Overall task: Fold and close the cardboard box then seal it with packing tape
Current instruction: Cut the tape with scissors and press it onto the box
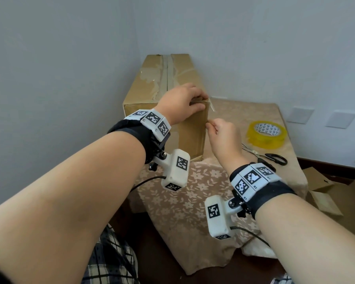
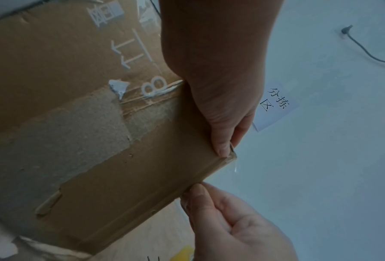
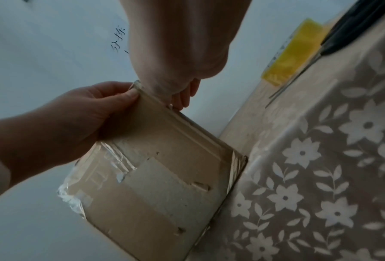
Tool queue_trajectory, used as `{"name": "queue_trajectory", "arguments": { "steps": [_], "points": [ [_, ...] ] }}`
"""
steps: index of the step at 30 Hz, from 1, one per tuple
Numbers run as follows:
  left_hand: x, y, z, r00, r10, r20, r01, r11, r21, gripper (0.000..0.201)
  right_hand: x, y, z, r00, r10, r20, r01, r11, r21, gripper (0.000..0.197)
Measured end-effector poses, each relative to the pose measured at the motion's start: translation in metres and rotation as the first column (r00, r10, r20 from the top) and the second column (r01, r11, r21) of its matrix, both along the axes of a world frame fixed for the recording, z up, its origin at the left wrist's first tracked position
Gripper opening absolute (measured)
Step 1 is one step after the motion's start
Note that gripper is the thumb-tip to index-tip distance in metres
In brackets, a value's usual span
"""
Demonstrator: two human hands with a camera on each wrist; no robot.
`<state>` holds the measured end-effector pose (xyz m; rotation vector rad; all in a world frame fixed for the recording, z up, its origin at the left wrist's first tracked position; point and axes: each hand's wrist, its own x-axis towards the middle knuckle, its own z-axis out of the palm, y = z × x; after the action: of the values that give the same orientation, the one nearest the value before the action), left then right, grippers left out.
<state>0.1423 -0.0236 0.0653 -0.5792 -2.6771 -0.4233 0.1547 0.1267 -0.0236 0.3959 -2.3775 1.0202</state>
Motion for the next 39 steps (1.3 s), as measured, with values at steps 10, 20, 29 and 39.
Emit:
{"name": "queue_trajectory", "arguments": {
  "steps": [10,20,29,39],
  "points": [
    [0.000,-0.001,0.000,1.000,0.003,-0.012,-0.003,1.000,-0.004,0.032,0.000,0.014,0.010,0.988,-0.155,-0.021,0.155,0.952,0.266,0.022],
    [0.000,-0.001,0.000,1.000,0.005,-0.014,-0.005,1.000,0.002,0.032,0.010,-0.008,0.003,0.995,-0.066,0.079,0.056,0.991,0.121,0.021],
    [0.000,0.006,-0.001,0.997,0.067,-0.043,-0.067,0.998,0.009,0.030,-0.001,0.026,0.025,0.965,0.259,0.029,-0.246,0.942,-0.227,0.031],
    [0.002,-0.005,0.011,0.998,0.014,0.056,-0.009,0.996,-0.088,0.044,-0.031,0.020,0.063,0.937,0.347,-0.035,-0.330,0.914,0.236,0.006]
  ]
}}
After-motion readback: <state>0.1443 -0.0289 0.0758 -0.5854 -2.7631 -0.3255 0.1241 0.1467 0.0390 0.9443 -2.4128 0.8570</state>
